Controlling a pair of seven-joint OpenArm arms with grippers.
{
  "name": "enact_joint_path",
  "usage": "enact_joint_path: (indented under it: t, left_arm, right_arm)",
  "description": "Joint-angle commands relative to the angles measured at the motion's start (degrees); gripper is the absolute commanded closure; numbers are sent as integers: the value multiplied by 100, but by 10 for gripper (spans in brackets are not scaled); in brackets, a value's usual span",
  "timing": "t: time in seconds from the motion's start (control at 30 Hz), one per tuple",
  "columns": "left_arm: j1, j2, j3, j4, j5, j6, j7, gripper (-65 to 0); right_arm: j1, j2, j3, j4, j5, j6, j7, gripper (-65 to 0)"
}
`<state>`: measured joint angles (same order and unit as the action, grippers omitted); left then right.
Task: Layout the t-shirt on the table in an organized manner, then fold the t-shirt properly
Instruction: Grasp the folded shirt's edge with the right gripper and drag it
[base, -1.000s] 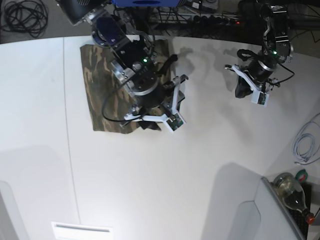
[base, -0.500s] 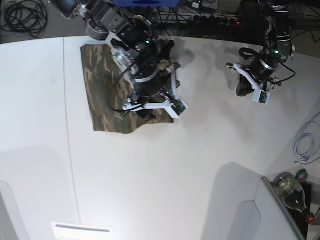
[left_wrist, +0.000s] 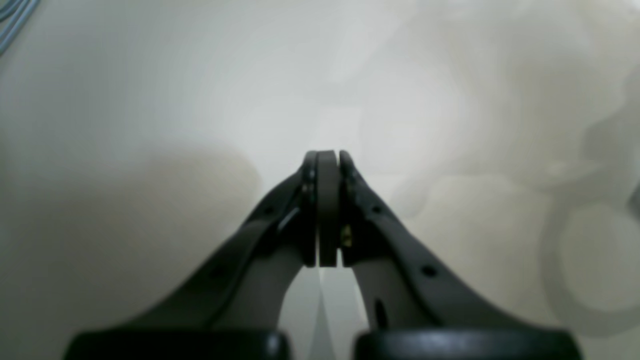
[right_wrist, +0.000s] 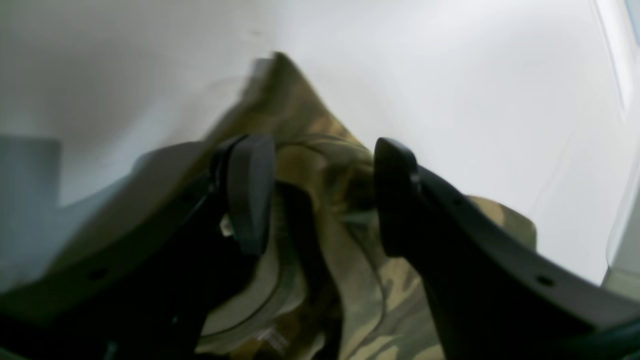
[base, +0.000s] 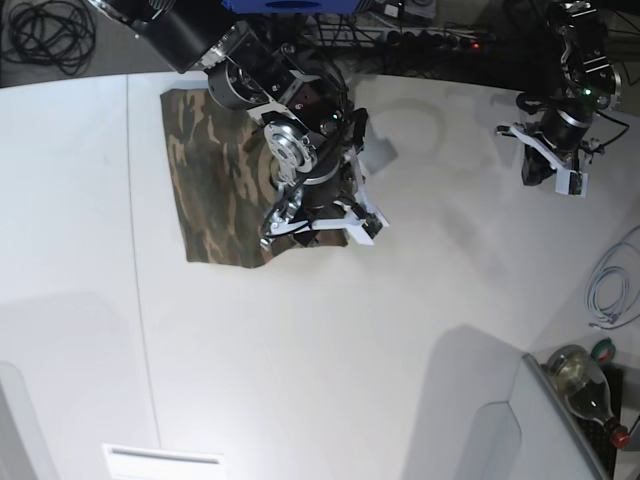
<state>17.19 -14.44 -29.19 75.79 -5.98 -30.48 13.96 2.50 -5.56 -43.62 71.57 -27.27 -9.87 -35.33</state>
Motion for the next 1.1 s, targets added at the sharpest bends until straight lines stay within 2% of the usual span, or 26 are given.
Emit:
enact_joint_path:
  t: [0.0, 0.07, 0.1, 0.17, 0.2, 0.37, 0.5, 0.6, 0.7, 0.8, 0.93, 1.07]
  left_arm:
    - [-9, -82, -39, 83, -48, -7, -116, 0]
    - [-9, -82, 5, 83, -48, -7, -108, 0]
    - [-9, -82, 13, 74, -48, -7, -108, 0]
    - [-18, -82, 22, 74, -48, -7, -108, 0]
    - [-18, -82, 22, 65, -48, -7, -108, 0]
    - [-36, -82, 22, 56, -48, -7, -99, 0]
    - [-53, -82, 22, 56, -48, -7, -99, 0]
    - [-62, -82, 22, 56, -48, -7, -90, 0]
    - [-62, -82, 22, 56, -48, -7, -90, 0]
    - [-71, -55, 66, 56, -48, -7, -90, 0]
    - [-71, -38, 611, 65, -66, 28, -99, 0]
    - [-290, 191, 1033, 56, -84, 37, -116, 0]
  right_arm:
    - [106, -72, -3, 12, -65, -99, 91, -297]
    - [167, -72, -3, -155, -65, -134, 91, -261]
    - [176, -72, -3, -199, -65, -134, 91, -210]
    - [159, -72, 6, -181, -65, -134, 91, -50]
    - [141, -72, 6, -155, -65, -134, 91, -6]
    - [-167, -72, -12, 610, -21, -64, 91, 0]
    - [-334, -55, -3, 1331, 551, 552, 74, 0]
    - [-369, -37, -3, 1656, 867, 763, 74, 0]
    - [-325, -28, -30, 1691, 1193, 833, 83, 0]
    - [-167, -72, -30, 1190, 1333, 851, 135, 0]
    - [-114, -81, -30, 689, 1333, 851, 584, 0]
    - [-255, -81, -30, 751, 1333, 859, 575, 0]
